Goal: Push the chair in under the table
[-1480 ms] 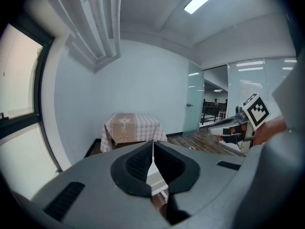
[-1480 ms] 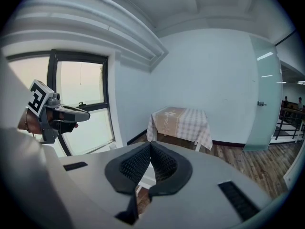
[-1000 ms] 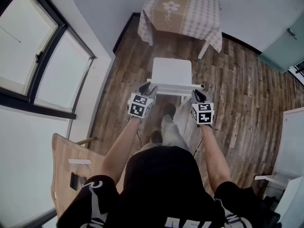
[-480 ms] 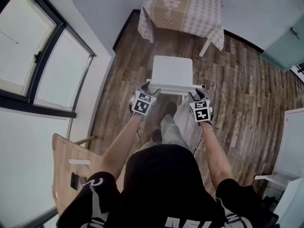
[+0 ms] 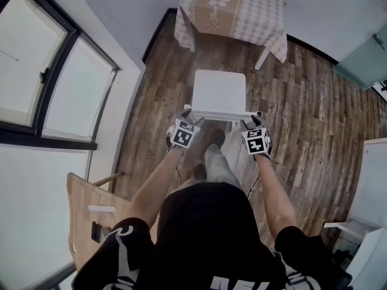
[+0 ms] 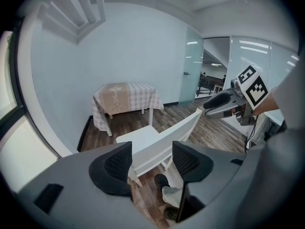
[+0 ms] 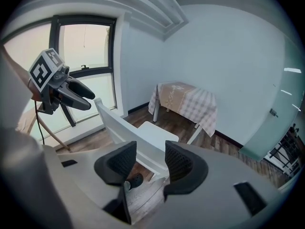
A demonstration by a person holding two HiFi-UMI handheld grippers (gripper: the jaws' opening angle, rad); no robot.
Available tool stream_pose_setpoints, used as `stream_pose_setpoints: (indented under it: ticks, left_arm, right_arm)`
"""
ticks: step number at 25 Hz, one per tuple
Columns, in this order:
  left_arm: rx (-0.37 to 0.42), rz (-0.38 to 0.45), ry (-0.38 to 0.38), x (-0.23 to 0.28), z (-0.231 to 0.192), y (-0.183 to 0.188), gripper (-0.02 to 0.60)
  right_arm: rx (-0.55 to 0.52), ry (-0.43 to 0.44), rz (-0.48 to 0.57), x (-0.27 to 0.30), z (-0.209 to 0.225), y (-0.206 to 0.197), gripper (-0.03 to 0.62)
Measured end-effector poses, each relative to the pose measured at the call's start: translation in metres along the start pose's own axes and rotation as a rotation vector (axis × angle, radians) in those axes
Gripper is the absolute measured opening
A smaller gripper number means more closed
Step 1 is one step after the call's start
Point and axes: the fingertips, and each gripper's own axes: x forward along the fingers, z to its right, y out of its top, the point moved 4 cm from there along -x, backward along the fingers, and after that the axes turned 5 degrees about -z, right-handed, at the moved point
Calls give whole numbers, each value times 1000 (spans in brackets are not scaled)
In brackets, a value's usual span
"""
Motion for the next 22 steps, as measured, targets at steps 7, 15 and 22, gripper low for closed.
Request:
stream_pose_setpoints:
  ticks: [7,15,22]
  left_arm:
    - [-20,-40,3,26,-9,-7,267]
    - [-35,-62,20,40,-8,-12,219]
    - [-51,-36,75,36,-11,-5,201]
  right_arm:
    - [-4,-17,-46,25,15,-8,210]
    - [10,-29,-72,40,20,-13,207]
    - [11,-53,-55,39,24,-10,192]
